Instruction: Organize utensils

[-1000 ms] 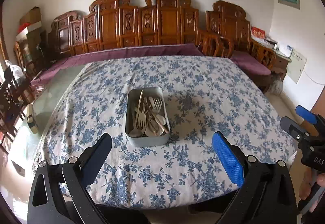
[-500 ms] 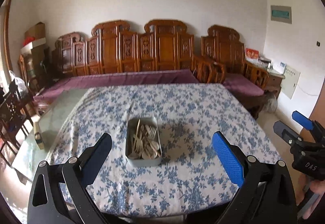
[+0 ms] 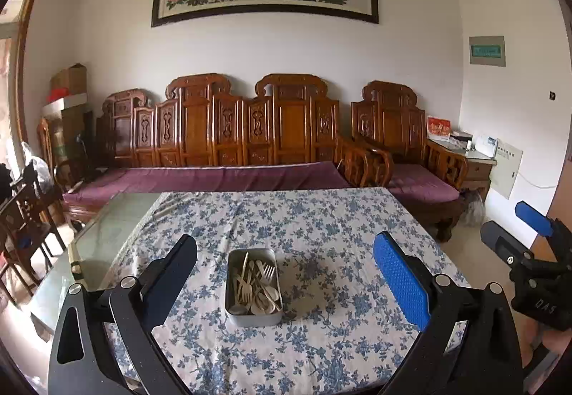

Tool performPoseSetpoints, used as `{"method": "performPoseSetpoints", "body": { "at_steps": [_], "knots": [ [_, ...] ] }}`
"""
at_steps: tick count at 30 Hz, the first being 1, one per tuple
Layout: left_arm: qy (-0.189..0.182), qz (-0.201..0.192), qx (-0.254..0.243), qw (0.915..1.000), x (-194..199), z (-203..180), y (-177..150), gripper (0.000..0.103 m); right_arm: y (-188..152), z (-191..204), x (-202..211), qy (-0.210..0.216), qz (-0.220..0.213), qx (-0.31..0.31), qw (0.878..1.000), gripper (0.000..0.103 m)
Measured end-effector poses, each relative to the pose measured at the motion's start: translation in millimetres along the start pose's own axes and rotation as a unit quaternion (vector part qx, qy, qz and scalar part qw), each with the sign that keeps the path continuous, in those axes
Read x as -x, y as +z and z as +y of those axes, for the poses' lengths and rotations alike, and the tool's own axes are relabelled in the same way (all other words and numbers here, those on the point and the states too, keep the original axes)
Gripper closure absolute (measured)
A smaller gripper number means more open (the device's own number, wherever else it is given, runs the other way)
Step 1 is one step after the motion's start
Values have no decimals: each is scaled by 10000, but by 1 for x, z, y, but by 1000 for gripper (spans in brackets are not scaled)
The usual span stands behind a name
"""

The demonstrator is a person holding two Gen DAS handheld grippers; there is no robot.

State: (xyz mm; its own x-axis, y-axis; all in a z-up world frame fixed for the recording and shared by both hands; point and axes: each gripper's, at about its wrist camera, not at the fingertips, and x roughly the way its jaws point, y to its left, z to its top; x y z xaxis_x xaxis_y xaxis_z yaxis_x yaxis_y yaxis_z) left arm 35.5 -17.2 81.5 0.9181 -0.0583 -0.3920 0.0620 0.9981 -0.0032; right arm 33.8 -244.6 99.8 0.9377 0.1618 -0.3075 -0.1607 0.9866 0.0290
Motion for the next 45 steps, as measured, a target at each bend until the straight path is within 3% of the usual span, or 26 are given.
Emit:
{"method": "performPoseSetpoints", "body": {
  "at_steps": [45],
  "knots": [
    [36, 45, 88, 9999, -2, 7, -14, 8, -6, 9, -4, 12, 61, -1, 10000, 3]
  ]
}}
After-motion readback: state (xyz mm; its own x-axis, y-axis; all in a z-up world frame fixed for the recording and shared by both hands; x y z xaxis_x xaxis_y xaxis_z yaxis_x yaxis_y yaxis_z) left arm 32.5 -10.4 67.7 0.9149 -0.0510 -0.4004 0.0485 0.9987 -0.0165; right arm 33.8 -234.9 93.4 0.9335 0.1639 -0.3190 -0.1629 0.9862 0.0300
